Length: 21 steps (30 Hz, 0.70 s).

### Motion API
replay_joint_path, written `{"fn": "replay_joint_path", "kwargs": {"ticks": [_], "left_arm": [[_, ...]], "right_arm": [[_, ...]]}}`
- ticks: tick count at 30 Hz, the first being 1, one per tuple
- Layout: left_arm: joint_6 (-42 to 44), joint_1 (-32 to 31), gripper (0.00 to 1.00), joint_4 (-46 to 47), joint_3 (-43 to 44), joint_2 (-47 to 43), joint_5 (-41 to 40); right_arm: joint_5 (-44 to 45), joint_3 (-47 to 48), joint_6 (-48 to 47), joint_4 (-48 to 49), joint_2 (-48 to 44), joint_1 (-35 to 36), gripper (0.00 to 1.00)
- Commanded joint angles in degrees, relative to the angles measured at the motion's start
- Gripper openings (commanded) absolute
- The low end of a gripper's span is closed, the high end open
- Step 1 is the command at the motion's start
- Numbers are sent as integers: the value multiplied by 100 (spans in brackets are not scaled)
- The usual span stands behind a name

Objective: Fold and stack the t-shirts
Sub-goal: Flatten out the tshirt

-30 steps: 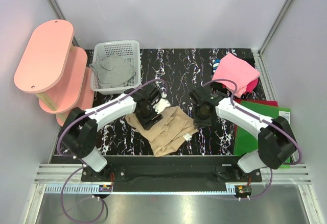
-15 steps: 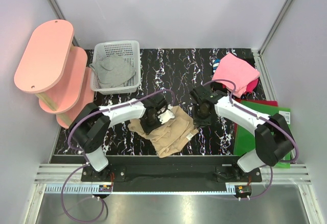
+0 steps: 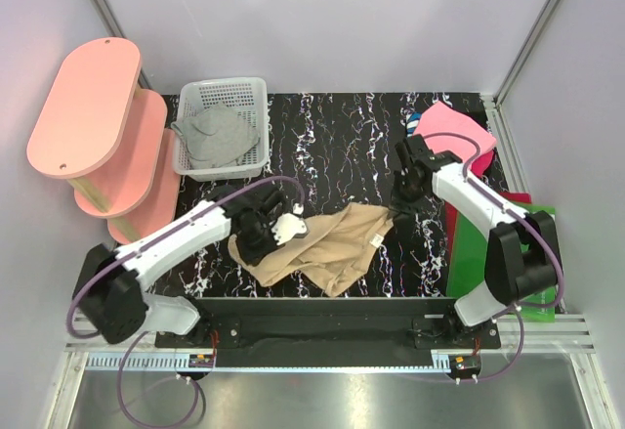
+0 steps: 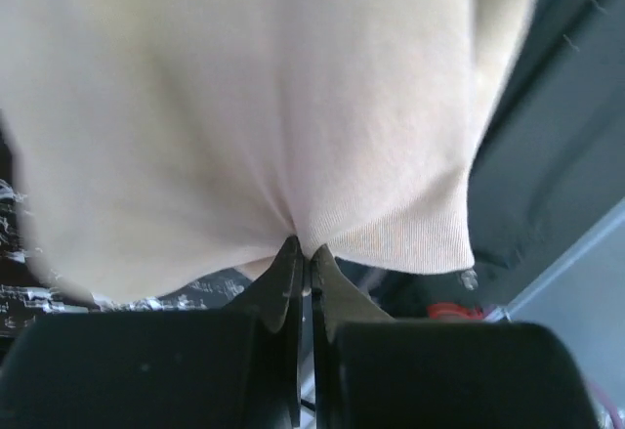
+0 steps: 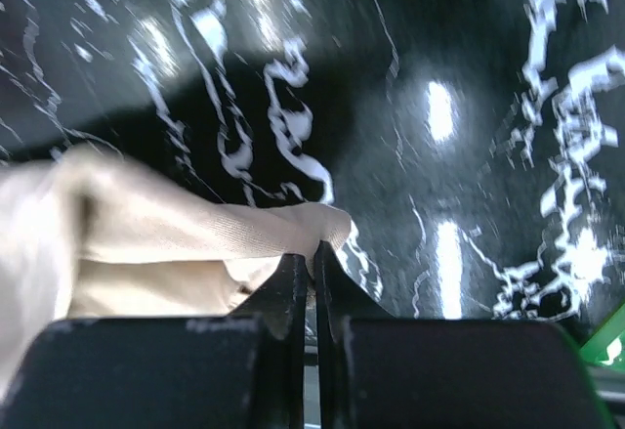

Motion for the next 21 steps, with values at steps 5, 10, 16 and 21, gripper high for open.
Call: {"fn": "replay_joint_path", "kwargs": {"ticks": [5,10,16,21], "left_arm": [[928,151,0,-2312,482,-833,-234],[1393,852,4,-239,-107,-1054,-2518],[1178,2330,29,2115,795,51,-3795],[657,2210,49,1751,2044,686,-3887]], "right_arm": [[-126,962,-218,189,694,-72,0],[-153,1042,-209,198,668,-72,0],[41,936,-235,189,439,-115,0],[41,866,-253,189,386,-133,0]]}}
